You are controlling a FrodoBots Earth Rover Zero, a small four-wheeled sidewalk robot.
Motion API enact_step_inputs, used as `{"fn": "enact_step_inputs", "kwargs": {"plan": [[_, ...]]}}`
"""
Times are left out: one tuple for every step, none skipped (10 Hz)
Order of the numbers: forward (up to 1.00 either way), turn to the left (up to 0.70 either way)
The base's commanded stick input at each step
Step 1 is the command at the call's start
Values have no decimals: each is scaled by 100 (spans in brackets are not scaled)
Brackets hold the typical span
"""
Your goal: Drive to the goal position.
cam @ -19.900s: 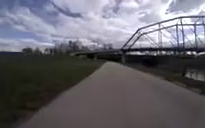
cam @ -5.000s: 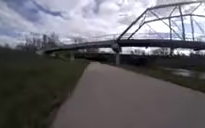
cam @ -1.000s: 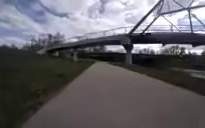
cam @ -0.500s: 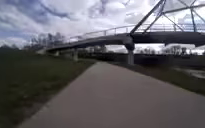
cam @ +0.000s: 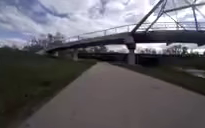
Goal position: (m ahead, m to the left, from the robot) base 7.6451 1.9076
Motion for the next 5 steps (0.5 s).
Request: {"fn": "enact_step_inputs", "kwargs": {"plan": [[100,0],[100,0],[100,0],[100,0],[100,0]]}}
